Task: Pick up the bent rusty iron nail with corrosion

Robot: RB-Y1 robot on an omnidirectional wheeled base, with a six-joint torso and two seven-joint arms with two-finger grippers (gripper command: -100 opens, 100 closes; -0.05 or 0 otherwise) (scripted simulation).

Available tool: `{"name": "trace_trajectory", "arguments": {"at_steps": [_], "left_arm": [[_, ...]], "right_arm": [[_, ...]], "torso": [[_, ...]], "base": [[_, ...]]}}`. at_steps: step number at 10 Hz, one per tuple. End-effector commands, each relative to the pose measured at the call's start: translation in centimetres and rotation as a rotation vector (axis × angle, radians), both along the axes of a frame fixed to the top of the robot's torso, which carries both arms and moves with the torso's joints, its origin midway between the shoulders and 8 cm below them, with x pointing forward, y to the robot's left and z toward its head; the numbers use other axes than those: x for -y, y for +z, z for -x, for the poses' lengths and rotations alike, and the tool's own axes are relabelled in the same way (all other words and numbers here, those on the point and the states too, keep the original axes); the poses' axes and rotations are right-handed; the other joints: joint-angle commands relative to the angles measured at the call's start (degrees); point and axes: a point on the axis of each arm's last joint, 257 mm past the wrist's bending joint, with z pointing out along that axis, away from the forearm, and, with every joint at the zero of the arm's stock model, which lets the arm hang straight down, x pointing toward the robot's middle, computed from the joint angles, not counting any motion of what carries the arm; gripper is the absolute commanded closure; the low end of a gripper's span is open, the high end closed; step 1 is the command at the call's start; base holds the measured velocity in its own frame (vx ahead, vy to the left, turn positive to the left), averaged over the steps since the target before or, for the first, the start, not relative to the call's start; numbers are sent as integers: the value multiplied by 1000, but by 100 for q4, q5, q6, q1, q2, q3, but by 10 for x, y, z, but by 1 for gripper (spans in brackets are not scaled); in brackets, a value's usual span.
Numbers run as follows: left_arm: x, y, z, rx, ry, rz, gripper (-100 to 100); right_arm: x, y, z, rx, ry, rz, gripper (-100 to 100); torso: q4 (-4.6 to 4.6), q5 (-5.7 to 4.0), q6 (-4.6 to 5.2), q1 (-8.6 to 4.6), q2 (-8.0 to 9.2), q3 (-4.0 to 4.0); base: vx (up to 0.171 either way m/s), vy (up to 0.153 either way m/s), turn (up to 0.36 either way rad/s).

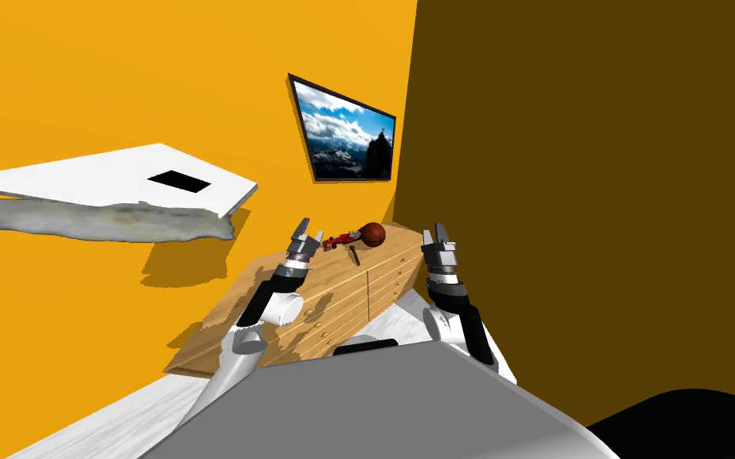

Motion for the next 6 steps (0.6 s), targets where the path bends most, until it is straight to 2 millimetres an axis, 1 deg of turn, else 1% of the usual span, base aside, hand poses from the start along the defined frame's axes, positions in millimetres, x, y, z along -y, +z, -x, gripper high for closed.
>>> {"name": "trace_trajectory", "arguments": {"at_steps": [1, 2, 3, 4, 5, 6], "left_arm": [[7, -7, -12, -40, -24, -14, -100], [18, -13, -22, -71, -52, -42, -100], [19, -14, -25, -84, -58, -41, -100], [31, -19, -36, -116, -88, -71, -100], [32, -22, -37, -131, -90, -74, -100], [43, -30, -48, -168, -118, -110, -100]], "right_arm": [[0, 0, 0, 0, 0, 0, 0], [0, 0, 0, 0, 0, 0, 0], [0, 0, 0, 0, 0, 0, 0], [0, 0, 0, 0, 0, 0, 0], [0, 0, 0, 0, 0, 0, 0], [0, 0, 0, 0, 0, 0, 0]], "torso": [[0, 0, 0, 0, 0, 0], [0, 0, -2, -4, -2, -1], [0, -1, 0, -8, 0, 0], [0, -3, -2, -16, 0, 0], [0, -3, 0, -16, -2, -1], [-1, -3, -2, -19, -4, -2]], "base": [[-20, 78, -69], [-32, 64, -107], [-29, 45, -68], [-21, 48, -108], [-18, 42, -74], [-18, 50, -130]]}}
